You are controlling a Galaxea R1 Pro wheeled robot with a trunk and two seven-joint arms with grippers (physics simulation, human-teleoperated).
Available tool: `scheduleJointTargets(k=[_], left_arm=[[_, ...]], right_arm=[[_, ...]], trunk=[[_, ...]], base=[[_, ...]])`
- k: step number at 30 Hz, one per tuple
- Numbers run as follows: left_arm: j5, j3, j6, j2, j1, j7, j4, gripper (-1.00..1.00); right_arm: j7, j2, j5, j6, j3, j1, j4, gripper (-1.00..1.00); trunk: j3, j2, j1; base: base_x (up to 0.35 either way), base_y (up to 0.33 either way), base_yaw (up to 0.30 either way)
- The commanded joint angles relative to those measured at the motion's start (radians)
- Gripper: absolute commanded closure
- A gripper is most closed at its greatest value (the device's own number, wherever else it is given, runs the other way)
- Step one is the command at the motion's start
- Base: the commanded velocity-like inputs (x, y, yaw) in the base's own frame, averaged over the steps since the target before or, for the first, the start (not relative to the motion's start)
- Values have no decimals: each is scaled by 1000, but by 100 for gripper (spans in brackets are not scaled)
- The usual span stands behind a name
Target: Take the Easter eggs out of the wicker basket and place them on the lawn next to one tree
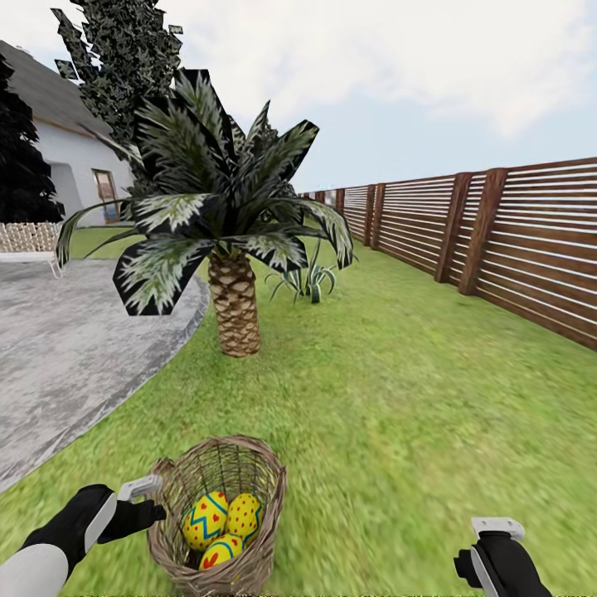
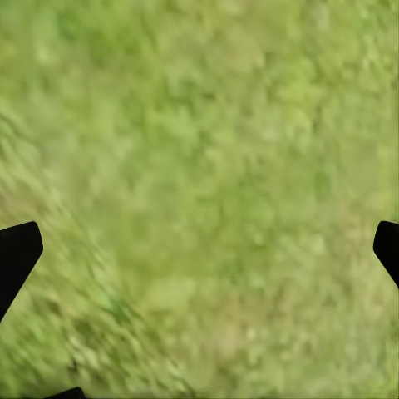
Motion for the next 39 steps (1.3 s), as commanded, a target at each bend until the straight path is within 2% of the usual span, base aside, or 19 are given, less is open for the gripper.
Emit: scheduleJointTargets(k=[1, 28, 31, 34, 35, 39], left_arm=[[4, 5, 7, 0, 0, -1, -1, -100], [3, 5, 7, -11, 0, -1, -1, -100], [2, 5, 4, -23, 0, -1, -1, -100], [4, 8, 0, -24, 0, -1, -1, -100], [6, 10, -2, -23, 0, -1, -2, 100], [6, 10, -25, -24, 0, 0, -1, 100]], right_arm=[[-1, 0, 1, 5, 0, -1, -1, -100], [-1, 0, 1, 4, 0, -1, 0, -100], [-2, 1, 1, 4, 1, -1, 0, -100], [-2, 1, 1, 4, 0, -1, 0, -100], [-1, 0, 1, 4, 0, -1, 0, -100], [-1, 0, 1, 4, 0, -1, 0, -100]], trunk=[[-4, -8, 4], [-89, -197, 107], [-89, -197, 107], [-89, -197, 107], [-89, -197, 107], [-89, -197, 107]], base=[[0, 0, 0], [0, 0, 0], [0, 0, 0], [0, 0, 0], [0, 0, 0], [0, 0, 0]])
